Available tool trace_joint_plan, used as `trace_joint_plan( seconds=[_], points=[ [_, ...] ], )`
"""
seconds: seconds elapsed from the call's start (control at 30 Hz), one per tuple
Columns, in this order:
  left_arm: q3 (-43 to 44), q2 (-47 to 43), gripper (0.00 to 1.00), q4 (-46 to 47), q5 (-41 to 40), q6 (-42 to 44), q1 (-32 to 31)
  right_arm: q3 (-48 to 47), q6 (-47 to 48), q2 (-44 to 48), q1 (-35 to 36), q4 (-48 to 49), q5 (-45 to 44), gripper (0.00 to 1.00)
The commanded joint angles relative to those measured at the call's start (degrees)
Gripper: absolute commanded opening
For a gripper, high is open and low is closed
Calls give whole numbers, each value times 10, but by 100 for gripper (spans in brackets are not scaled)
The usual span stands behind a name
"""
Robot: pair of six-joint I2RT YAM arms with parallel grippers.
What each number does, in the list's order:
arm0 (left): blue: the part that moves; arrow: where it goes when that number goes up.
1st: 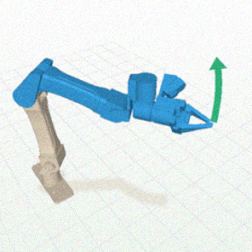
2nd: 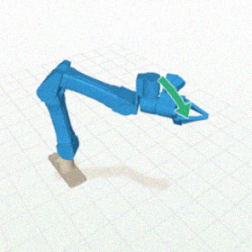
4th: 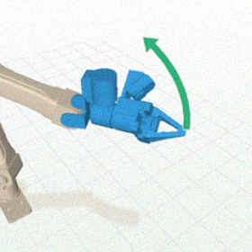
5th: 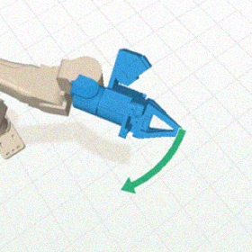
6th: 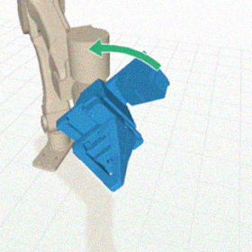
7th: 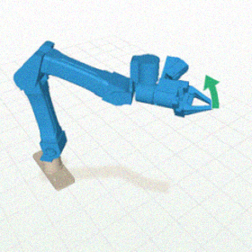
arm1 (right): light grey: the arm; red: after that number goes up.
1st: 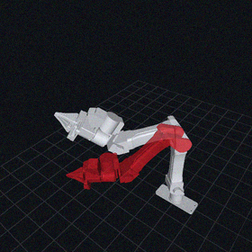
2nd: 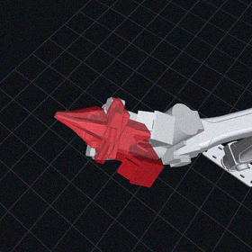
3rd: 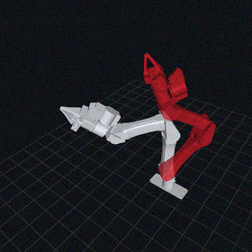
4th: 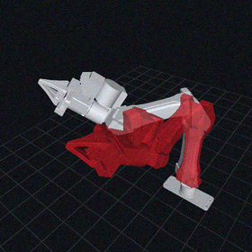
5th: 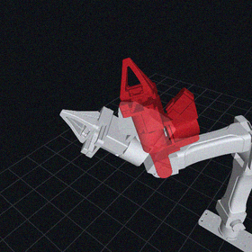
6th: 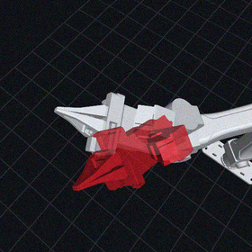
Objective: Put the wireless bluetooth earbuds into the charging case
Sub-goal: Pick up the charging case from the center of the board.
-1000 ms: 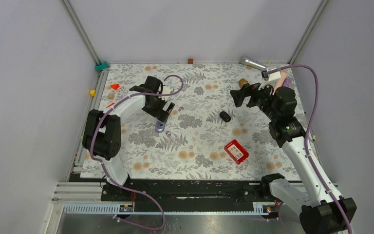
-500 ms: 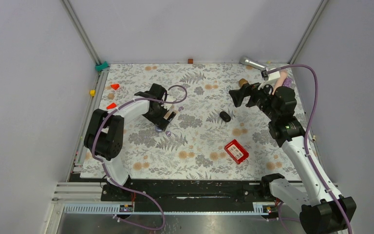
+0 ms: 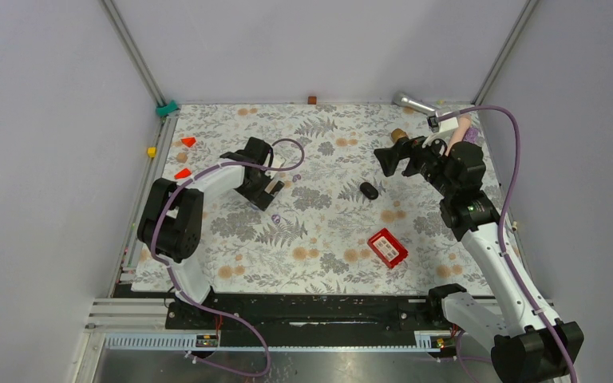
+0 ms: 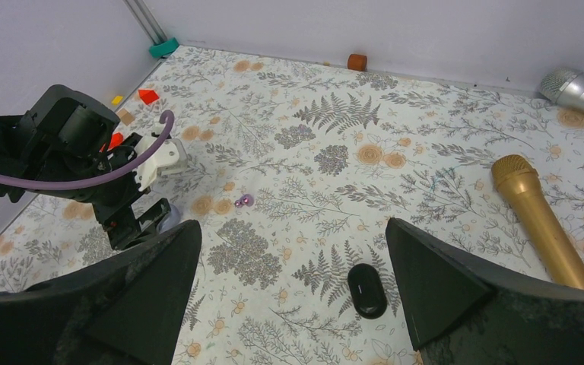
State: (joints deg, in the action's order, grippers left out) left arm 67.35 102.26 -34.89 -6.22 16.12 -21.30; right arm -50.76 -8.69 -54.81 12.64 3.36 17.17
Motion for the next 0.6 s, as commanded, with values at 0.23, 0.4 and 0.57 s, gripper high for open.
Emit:
trace_joint_plan(
  seconds=[0.23,0.4,0.57],
  points=[
    [-9,-32,99,13,-27,17,25,0,-10,3,-5,28,15,99],
    [1,-29,99,18,-30,11,44,0,-10,1,-5,30,16,99],
    [14,-23,99,22,-34,4,54,0,-10,-2,-6,30,17,99]
  ],
)
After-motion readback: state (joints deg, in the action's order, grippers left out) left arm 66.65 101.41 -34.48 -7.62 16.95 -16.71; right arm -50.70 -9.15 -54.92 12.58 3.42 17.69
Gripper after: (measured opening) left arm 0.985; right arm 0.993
